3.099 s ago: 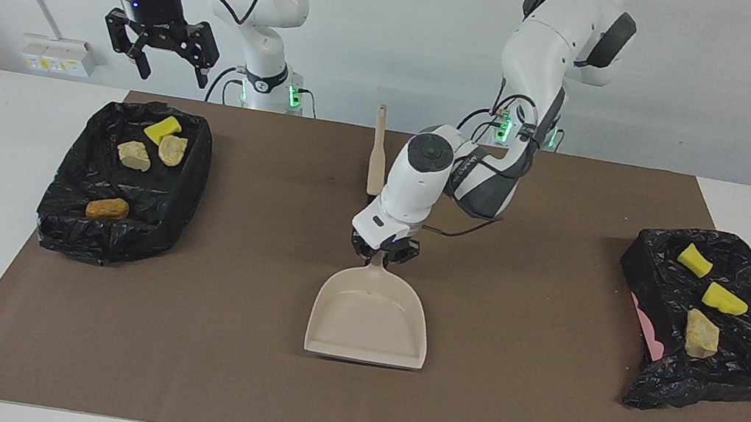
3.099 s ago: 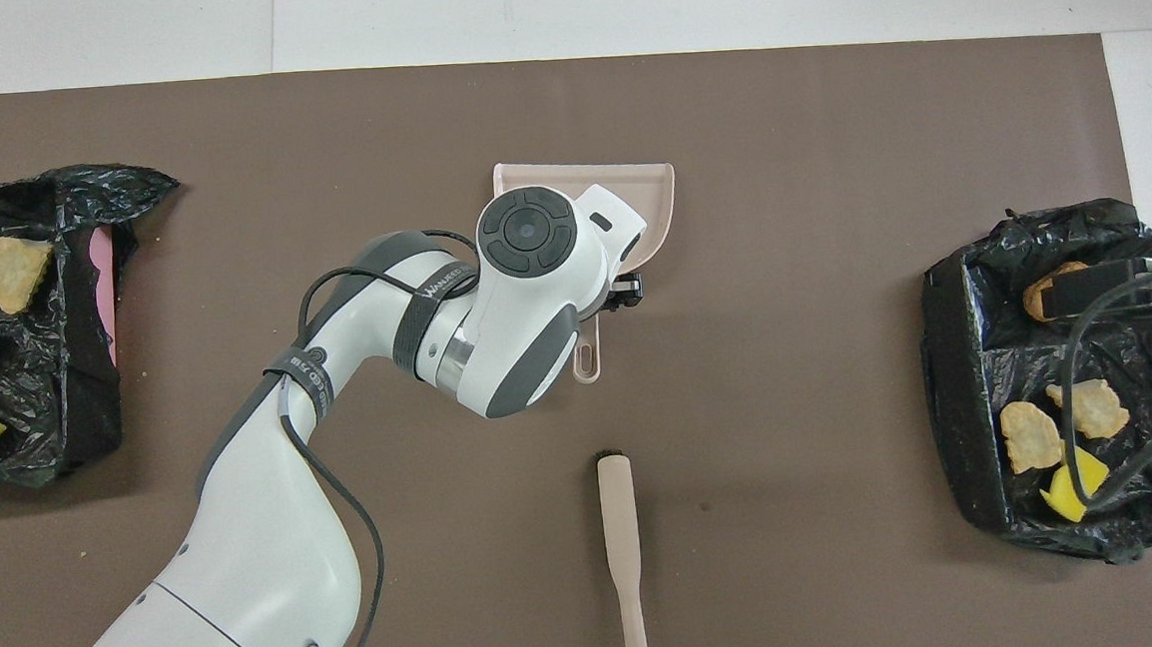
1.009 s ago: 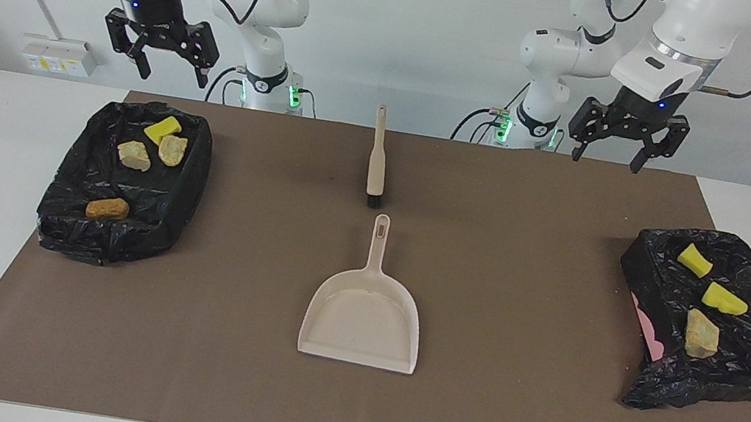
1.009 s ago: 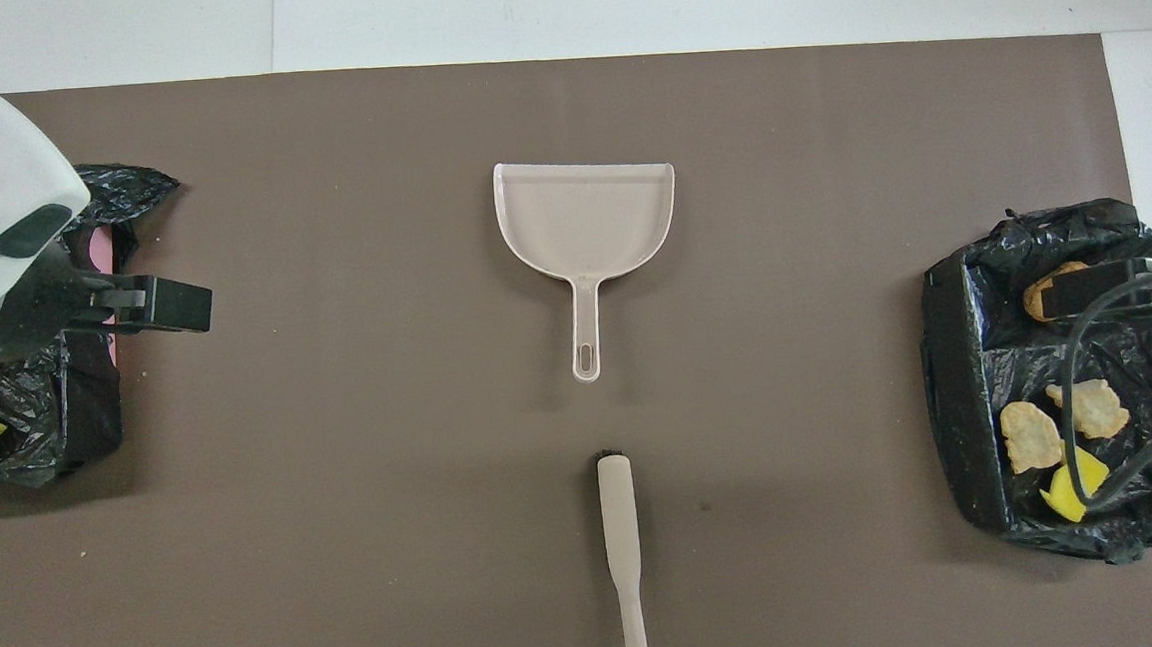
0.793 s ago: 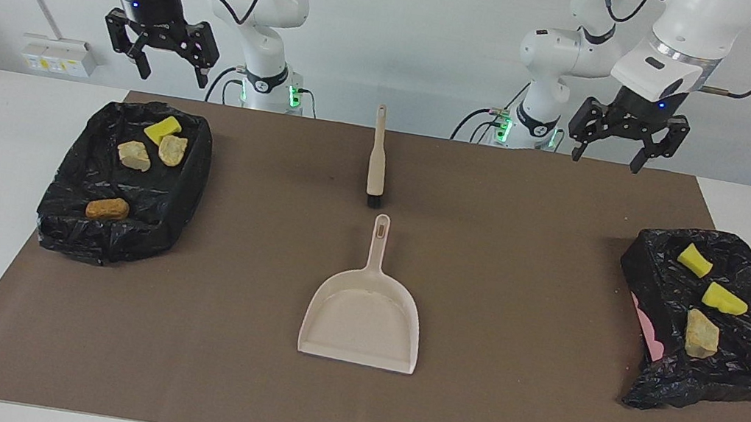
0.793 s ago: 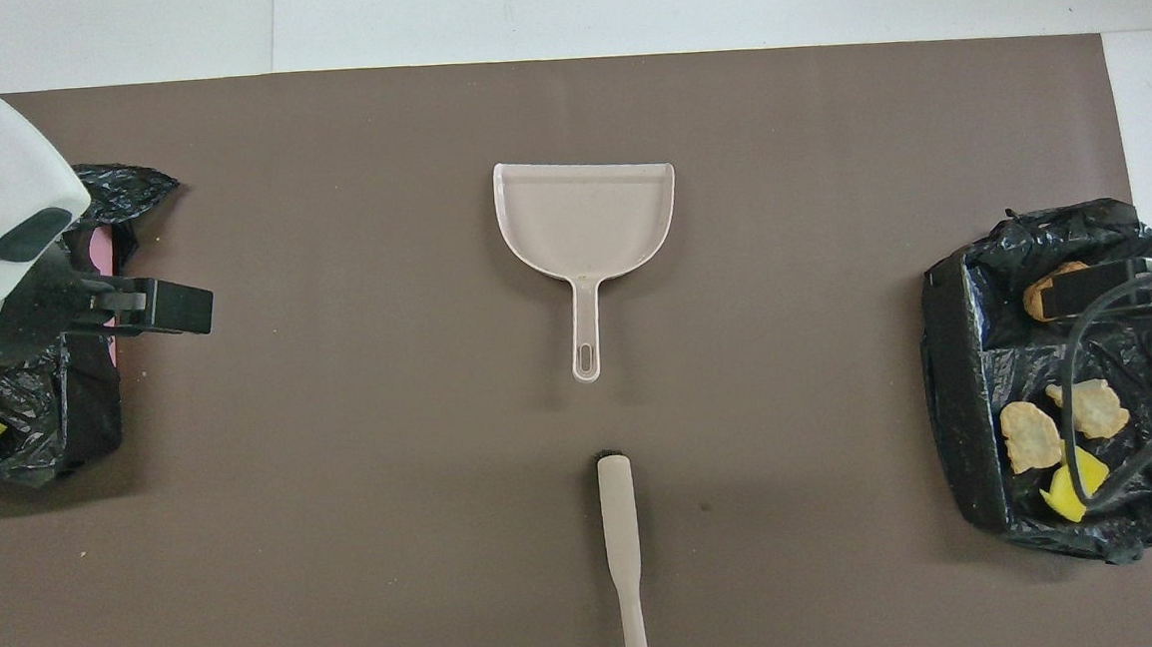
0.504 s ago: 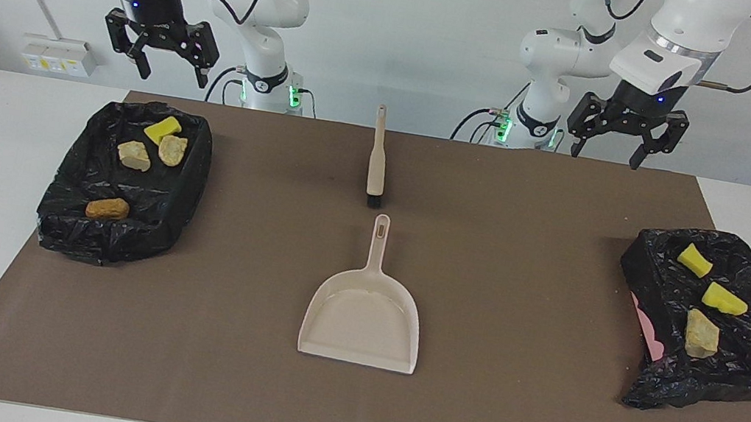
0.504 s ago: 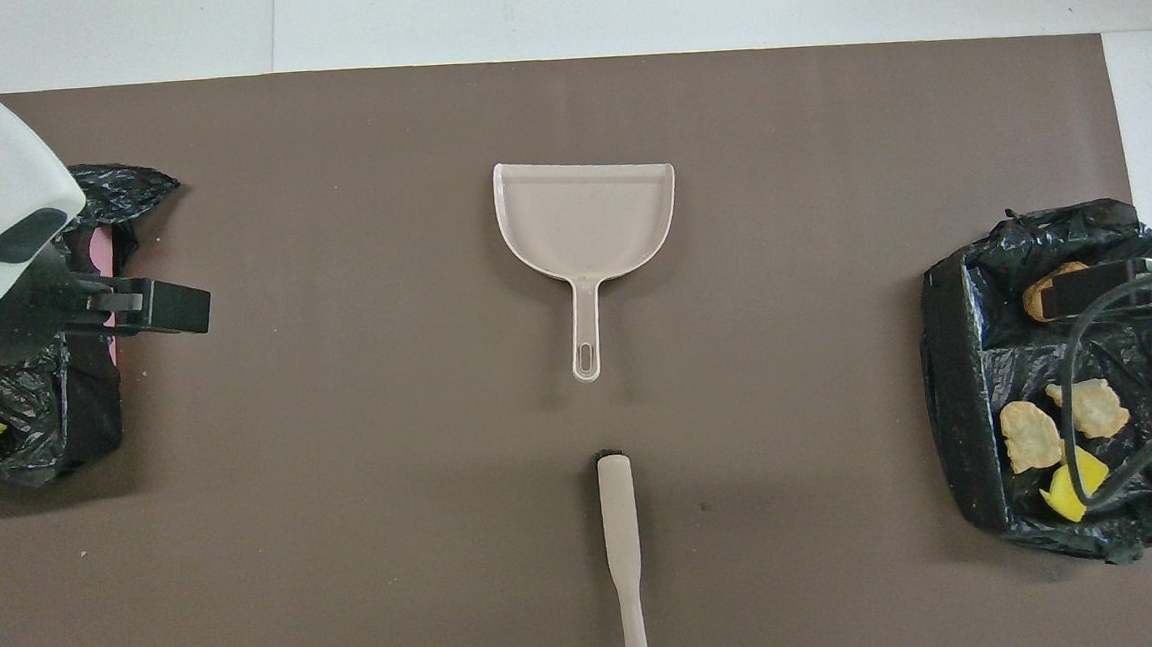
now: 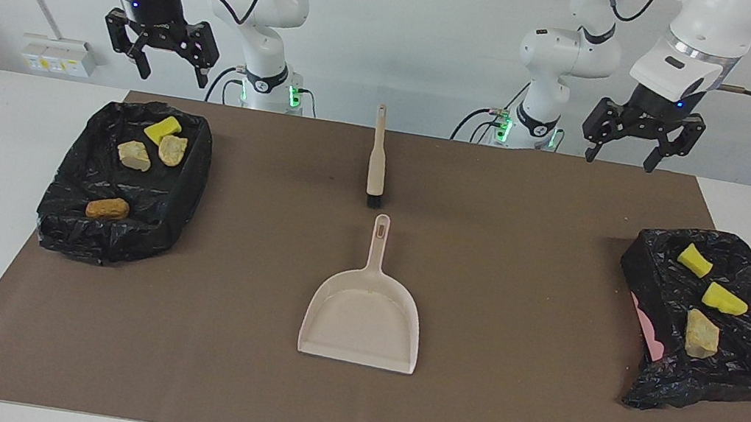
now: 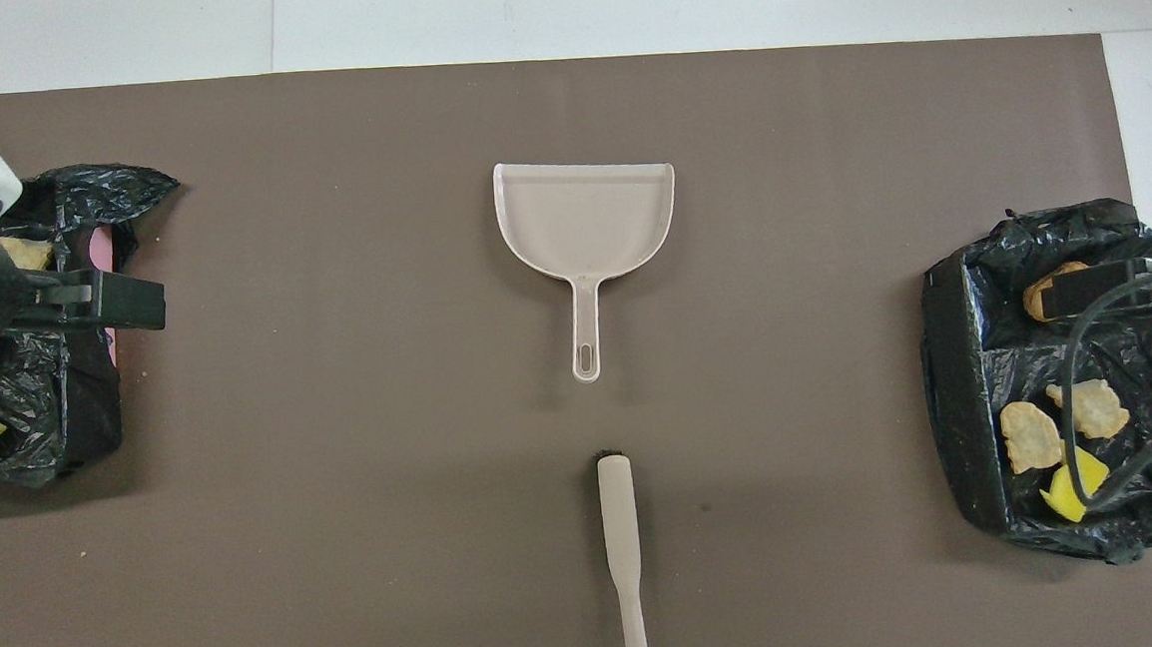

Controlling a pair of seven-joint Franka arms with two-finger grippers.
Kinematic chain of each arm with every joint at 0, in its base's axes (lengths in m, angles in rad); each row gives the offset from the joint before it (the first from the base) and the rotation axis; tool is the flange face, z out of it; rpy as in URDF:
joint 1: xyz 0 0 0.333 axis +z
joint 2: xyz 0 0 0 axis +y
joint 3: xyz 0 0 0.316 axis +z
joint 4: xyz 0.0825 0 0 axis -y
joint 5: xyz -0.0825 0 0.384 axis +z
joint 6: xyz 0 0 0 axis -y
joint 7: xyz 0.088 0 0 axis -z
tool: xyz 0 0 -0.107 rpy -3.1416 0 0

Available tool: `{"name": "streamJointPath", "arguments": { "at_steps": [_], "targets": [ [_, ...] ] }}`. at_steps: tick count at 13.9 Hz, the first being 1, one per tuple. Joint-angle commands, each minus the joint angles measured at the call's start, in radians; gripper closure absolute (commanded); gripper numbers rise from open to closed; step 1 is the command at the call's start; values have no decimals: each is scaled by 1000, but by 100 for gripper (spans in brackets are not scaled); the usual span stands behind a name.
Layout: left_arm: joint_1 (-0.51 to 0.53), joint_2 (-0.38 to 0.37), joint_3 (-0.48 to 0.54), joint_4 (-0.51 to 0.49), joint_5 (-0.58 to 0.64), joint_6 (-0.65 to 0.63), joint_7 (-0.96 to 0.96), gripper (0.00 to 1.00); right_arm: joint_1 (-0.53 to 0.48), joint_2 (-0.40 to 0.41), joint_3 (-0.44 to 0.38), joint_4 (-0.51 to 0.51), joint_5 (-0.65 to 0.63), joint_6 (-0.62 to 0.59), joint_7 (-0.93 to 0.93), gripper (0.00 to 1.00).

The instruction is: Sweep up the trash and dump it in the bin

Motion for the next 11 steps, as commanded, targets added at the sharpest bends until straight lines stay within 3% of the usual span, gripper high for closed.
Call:
{"name": "streamJointPath", "arguments": {
  "at_steps": [1,4,11],
  "targets": [
    [-77,-31,81,-20,-14,-27,6,0,-2,-7,-4,-7,19,-6,-16,0],
    [-137,-32,138,-20,-16,-30,9,0,-2,-7,-4,-7,19,-6,-16,0],
    [-115,-32,141,-28,-24,-31,5,0,4,-7,-3,-8,-23,8,-10,0]
  ]
}}
